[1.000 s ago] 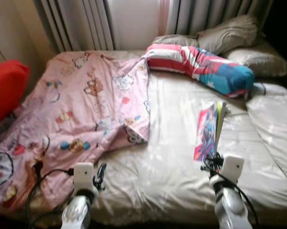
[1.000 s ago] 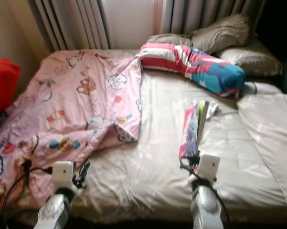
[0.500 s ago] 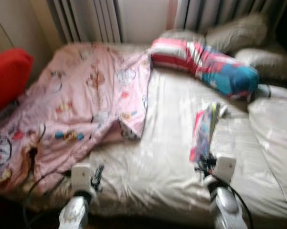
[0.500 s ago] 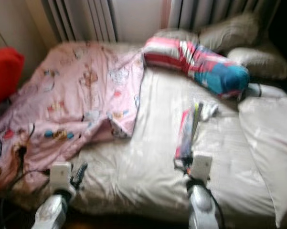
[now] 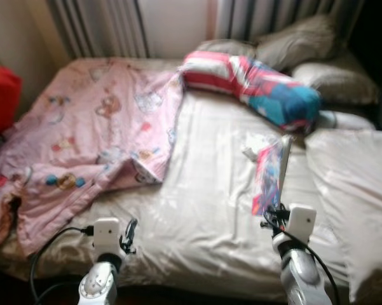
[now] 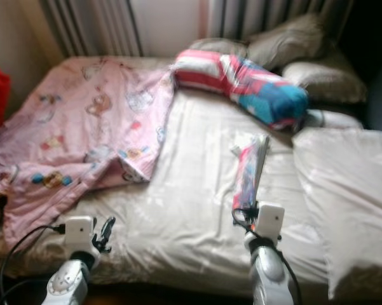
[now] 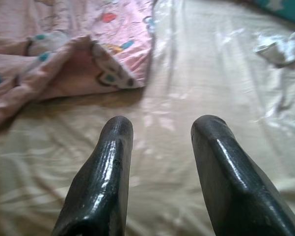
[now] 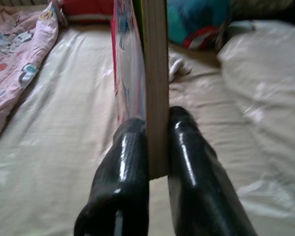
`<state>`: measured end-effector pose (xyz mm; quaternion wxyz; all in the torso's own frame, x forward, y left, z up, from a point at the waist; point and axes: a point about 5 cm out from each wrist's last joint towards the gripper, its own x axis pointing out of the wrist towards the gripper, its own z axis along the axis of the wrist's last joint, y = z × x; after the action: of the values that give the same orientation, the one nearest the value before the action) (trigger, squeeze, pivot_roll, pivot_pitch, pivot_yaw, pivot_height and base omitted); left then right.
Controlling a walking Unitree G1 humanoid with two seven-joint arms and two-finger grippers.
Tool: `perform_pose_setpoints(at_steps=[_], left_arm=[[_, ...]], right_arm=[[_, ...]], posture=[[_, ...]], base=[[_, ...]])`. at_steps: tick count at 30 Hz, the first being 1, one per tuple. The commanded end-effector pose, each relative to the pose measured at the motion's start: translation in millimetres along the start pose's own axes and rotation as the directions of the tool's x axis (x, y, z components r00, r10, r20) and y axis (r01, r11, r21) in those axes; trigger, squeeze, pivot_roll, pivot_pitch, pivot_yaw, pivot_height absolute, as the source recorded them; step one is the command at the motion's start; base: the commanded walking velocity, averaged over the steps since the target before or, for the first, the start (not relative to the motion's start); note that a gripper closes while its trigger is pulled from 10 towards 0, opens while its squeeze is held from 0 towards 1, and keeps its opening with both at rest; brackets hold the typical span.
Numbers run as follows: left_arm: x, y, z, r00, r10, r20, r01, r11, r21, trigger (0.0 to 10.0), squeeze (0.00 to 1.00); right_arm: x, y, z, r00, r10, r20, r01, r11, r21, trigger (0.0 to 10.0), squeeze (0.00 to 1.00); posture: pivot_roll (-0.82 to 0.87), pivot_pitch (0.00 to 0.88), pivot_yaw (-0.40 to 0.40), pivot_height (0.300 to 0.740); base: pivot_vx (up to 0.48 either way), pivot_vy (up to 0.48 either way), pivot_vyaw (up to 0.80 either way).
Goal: Clean up the room
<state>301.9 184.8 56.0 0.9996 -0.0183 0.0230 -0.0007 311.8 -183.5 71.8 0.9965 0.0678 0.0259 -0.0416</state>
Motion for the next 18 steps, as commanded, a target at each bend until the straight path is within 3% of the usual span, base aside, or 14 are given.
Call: perform_pose_setpoints(at_steps=[1, 12, 18], left_arm=[[-5.4, 10.4, -5.5, 0.999, 0.033, -0.02, -0.033, 0.999, 0.01, 10.0, 0.0], [-5.5, 10.3, -3.1, 1.0, 0.027, -0.005, -0.027, 1.0, -0.008, 10.0, 0.0], [-5.8, 9.9, -3.4, 1.0, 0.024, -0.007, -0.024, 1.0, -0.014, 10.0, 0.0]], right_arm=[[1.4, 6.7, 6.4, 0.999, 0.013, 0.036, -0.014, 1.0, 0.018, 10.0, 0.0], [1.2, 6.5, 5.4, 1.0, 0.009, 0.029, -0.009, 1.0, 0.019, 10.0, 0.0], [1.6, 7.7, 4.7, 1.0, 0.016, 0.02, -0.017, 1.0, 0.021, 10.0, 0.0]], posture=[[-0.03, 0.228, 0.001, 0.74], [-0.03, 0.232, 0.0, 0.74], [-0.03, 0.234, -0.001, 0.74]], base=[[0.0, 0.0, 0.0], [0.0, 0.0, 0.0], [0.0, 0.0, -0.8]])
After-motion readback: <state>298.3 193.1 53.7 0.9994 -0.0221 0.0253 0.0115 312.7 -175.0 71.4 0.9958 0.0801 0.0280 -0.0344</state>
